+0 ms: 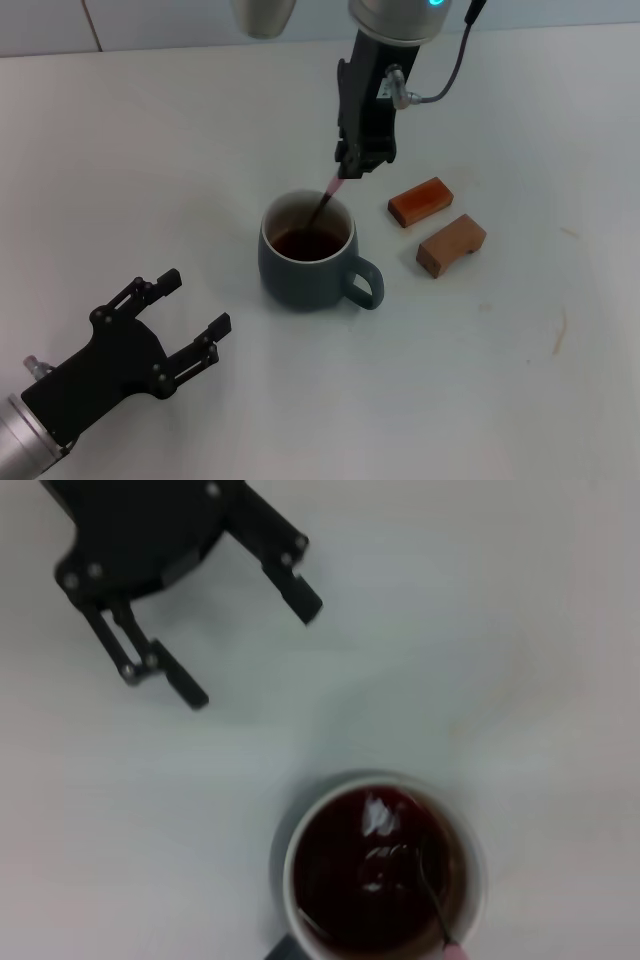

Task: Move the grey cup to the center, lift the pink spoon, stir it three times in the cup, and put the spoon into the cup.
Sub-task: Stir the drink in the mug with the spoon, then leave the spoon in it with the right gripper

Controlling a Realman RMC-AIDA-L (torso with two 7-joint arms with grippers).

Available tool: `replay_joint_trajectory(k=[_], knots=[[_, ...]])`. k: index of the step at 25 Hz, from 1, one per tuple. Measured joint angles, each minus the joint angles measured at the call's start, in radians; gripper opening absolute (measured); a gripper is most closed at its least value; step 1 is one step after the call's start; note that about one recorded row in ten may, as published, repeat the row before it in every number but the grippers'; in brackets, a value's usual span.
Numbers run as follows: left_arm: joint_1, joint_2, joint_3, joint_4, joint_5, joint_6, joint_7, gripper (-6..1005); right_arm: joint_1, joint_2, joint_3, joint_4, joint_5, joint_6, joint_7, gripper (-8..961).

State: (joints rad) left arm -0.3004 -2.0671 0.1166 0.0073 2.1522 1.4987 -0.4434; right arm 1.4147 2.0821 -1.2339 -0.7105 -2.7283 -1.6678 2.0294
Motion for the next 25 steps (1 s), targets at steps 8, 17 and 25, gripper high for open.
replay_joint_trajectory(k=[8,17,25], knots=[[0.001,-0.001,0.0,0.0,0.0,0.0,0.0,808,-0.023,0.003,-0.003,-0.021,0.048,-0.031,0.002,112],[0.0,0.0,0.0,-0.001,0.0,0.001,0.0,808,-0.051,0.004,-0.003,-0.024,0.062,-0.021,0.017,116],[-0.002,0.001,-0.002,-0.001,0.0,0.001,-0.001,808,-0.094,0.006,-0.003,-0.061,0.103,0.008,0.017,240]])
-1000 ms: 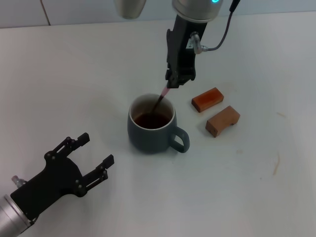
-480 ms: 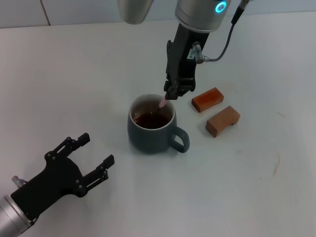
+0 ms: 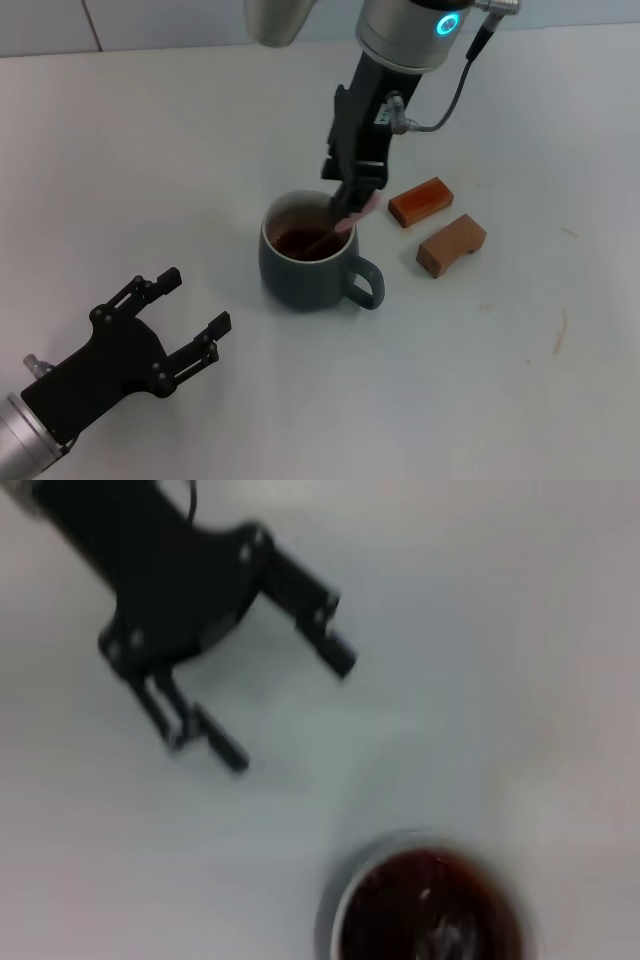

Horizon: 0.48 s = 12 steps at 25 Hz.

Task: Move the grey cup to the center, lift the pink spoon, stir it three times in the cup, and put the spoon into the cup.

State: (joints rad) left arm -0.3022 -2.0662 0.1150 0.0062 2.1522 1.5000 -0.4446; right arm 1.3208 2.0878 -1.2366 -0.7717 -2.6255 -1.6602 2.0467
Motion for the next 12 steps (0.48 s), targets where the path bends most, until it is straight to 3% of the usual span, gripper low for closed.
replay_joint_trajectory(k=[2,3,6,7,8,12], knots=[[0.002,0.0,0.0,0.001,0.0,0.0,0.0,808,-0.089,-0.001,-0.002,-0.105,0.086,0.023,-0.025,322],[0.002,0.0,0.0,0.001,0.0,0.0,0.0,808,-0.089,-0.001,-0.002,-0.105,0.086,0.023,-0.025,352],[0.004,-0.001,0.0,0.002,0.0,0.0,0.0,808,-0.202,-0.005,-0.007,-0.232,0.208,0.071,-0.056,444],[0.004,-0.001,0.0,0.003,0.0,0.002,0.0,808,-0.282,-0.006,-0.009,-0.296,0.295,0.124,-0.083,474],[0.004,-0.001,0.0,0.003,0.0,0.002,0.0,808,-0.282,-0.006,-0.009,-0.296,0.295,0.124,-0.083,487],[0.003,0.0,0.0,0.003,0.0,0.003,0.0,809,-0.412,-0.008,0.03,-0.31,0.453,0.191,-0.176,541]])
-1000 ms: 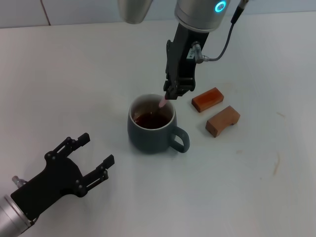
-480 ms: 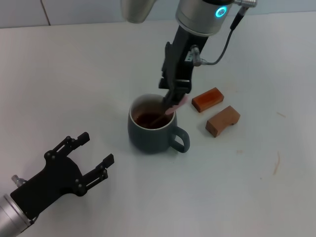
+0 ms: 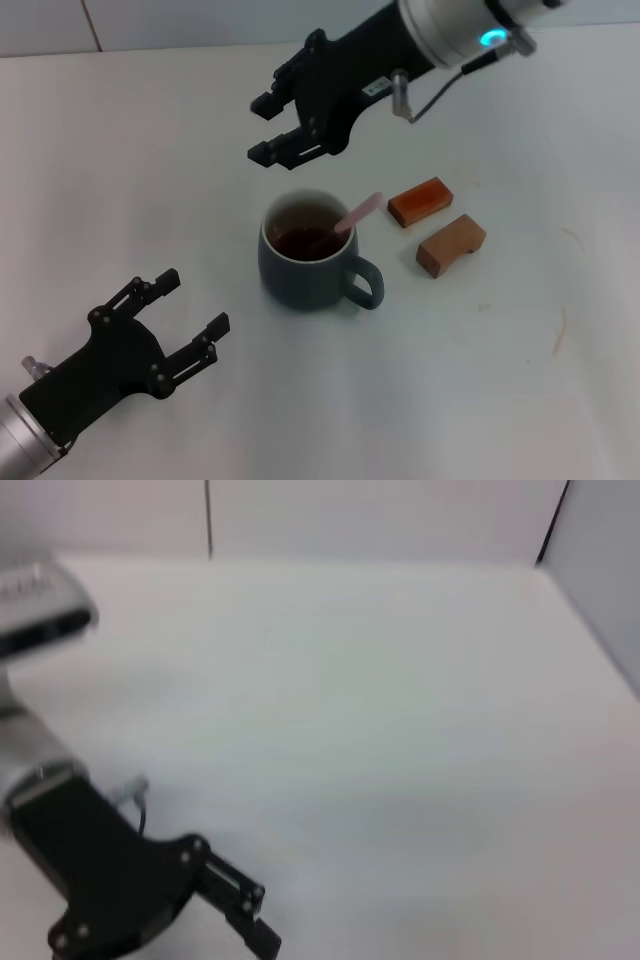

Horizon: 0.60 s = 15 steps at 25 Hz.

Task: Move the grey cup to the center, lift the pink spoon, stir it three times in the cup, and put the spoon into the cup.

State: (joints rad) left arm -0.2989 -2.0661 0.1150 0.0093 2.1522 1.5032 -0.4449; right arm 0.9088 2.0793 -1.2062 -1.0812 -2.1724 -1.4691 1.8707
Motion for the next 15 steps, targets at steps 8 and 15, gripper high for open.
replay_joint_trajectory(k=[8,15], knots=[[-0.003,0.001,0.0,0.0,0.001,0.004,0.0,809,-0.198,0.0,0.082,0.062,0.297,0.027,-0.293,666],[-0.001,0.003,0.0,0.001,0.0,0.01,0.0,809,-0.383,-0.002,0.172,0.252,0.553,0.017,-0.619,789]])
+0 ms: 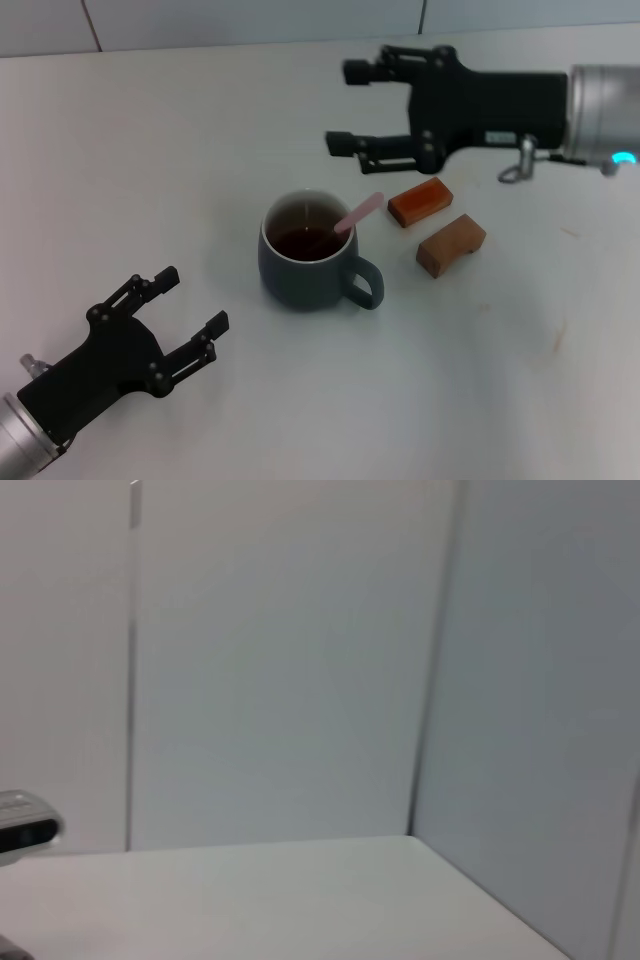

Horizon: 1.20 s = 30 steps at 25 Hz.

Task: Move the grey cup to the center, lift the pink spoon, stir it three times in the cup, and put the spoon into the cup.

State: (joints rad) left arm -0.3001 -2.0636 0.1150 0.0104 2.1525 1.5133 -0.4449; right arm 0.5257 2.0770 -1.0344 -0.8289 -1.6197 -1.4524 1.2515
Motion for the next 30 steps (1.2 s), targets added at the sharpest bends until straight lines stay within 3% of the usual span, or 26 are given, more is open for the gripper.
replay_joint_trajectory(k=[5,10,15,30], knots=[[0.004,0.001,-0.001,0.0,0.0,0.001,0.0,808,-0.041,-0.01,0.093,0.155,0.005,-0.05,-0.14,785],[0.006,0.0,-0.002,0.001,0.0,0.002,0.0,808,-0.094,-0.031,0.111,0.224,0.002,-0.072,-0.183,784],[0.007,0.0,-0.002,0.002,-0.001,0.002,0.0,808,-0.13,-0.039,0.112,0.285,0.0,-0.072,-0.236,785],[0.007,0.0,-0.002,0.002,0.0,0.004,0.0,809,-0.13,-0.047,0.101,0.463,-0.001,0.013,-0.393,785]])
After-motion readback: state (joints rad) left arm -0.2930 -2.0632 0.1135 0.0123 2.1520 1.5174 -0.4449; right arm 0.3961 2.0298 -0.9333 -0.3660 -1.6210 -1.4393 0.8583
